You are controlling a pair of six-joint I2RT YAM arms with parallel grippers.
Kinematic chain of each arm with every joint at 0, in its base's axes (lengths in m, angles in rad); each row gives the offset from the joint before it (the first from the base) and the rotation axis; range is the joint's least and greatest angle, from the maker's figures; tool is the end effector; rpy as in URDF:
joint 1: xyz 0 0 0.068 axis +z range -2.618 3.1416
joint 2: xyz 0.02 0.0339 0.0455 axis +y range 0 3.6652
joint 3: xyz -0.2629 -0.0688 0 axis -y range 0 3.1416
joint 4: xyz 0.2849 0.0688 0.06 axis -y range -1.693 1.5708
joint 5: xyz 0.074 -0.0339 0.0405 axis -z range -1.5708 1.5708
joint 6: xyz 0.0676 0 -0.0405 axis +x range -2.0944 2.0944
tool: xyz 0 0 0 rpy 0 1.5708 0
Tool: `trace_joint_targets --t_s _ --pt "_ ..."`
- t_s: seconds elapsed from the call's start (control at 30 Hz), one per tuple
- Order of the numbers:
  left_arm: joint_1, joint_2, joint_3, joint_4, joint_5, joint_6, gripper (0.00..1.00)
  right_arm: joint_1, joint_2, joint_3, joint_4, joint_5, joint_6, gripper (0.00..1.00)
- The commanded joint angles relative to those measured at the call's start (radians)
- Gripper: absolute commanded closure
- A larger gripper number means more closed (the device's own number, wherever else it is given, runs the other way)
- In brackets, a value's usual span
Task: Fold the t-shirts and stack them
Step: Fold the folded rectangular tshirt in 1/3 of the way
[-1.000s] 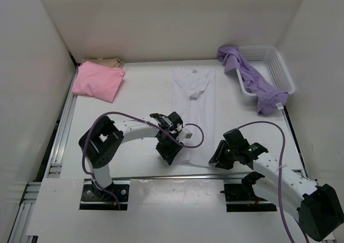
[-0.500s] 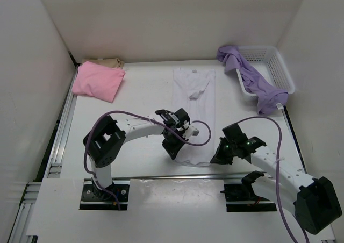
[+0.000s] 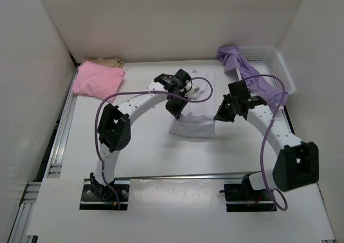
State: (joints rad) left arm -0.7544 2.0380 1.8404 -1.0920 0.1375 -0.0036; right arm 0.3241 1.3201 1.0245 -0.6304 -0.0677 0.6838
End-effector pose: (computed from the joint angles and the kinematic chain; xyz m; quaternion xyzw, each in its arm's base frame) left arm 0.3352 -0.3277 0.2157 0.3711 0.9155 -0.1149 0.1047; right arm 0.3112 0.1094 0.2295 0.1590 0.9346 0.1810 0.2618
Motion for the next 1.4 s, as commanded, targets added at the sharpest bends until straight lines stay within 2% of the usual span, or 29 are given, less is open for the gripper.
trace_joint_targets --t_s 0.0,0.03,0.17,0.3,0.43,0.63,0.7,0.73,0.8,0.83,0.87,0.9,0.97,1.07,1.17,1.2,1.37 --pt "0.056 0.106 0.166 -0.057 -0.073 0.004 0.90 -0.043 0.112 0.095 0.024 -0.024 -0.058 1.00" --pt "0.076 0.138 0.251 -0.057 -0.085 0.004 0.90 -0.057 0.134 0.107 0.038 -0.024 -0.069 1.00" --pt "0.110 0.244 0.356 -0.036 -0.104 0.004 0.90 -0.083 0.261 0.202 0.061 -0.050 -0.092 1.00" --pt "0.121 0.255 0.333 0.058 -0.138 0.004 0.89 -0.117 0.433 0.333 0.061 -0.103 -0.110 1.00" --pt "0.139 0.290 0.350 0.092 -0.118 0.004 0.86 -0.126 0.510 0.393 0.061 -0.113 -0.099 1.00" --pt "0.159 0.315 0.368 0.161 -0.113 0.004 0.77 -0.148 0.643 0.521 0.038 -0.122 -0.110 1.00" --pt "0.171 0.315 0.381 0.161 -0.113 0.004 0.72 -0.157 0.668 0.552 0.038 -0.123 -0.110 0.90" --pt "0.188 0.326 0.381 0.171 -0.124 0.004 0.68 -0.157 0.677 0.568 0.038 -0.132 -0.125 0.74" --pt "0.223 0.326 0.401 0.172 -0.159 0.004 0.57 -0.166 0.708 0.640 0.012 -0.132 -0.174 0.56" --pt "0.236 0.315 0.401 0.172 -0.173 0.004 0.47 -0.166 0.708 0.670 -0.005 -0.132 -0.191 0.49" --pt "0.247 0.303 0.401 0.172 -0.208 0.004 0.21 -0.166 0.720 0.724 -0.047 -0.123 -0.205 0.46" --pt "0.266 0.286 0.390 0.182 -0.229 0.004 0.17 -0.166 0.711 0.738 -0.064 -0.088 -0.220 0.46" --pt "0.282 0.213 0.356 0.182 -0.257 0.004 0.16 -0.155 0.645 0.718 -0.074 -0.046 -0.244 0.45" --pt "0.293 0.118 0.228 0.195 -0.221 0.004 0.16 -0.146 0.527 0.565 -0.074 0.009 -0.228 0.44" --pt "0.262 0.094 0.111 0.159 -0.074 0.004 0.16 -0.146 0.453 0.373 -0.034 -0.072 -0.216 0.44" --pt "0.250 0.109 0.100 0.137 0.000 0.004 0.16 -0.146 0.444 0.299 -0.011 -0.102 -0.207 0.44" --pt "0.210 0.176 0.089 0.058 0.145 0.004 0.17 -0.146 0.410 0.135 0.063 -0.205 -0.141 0.43"
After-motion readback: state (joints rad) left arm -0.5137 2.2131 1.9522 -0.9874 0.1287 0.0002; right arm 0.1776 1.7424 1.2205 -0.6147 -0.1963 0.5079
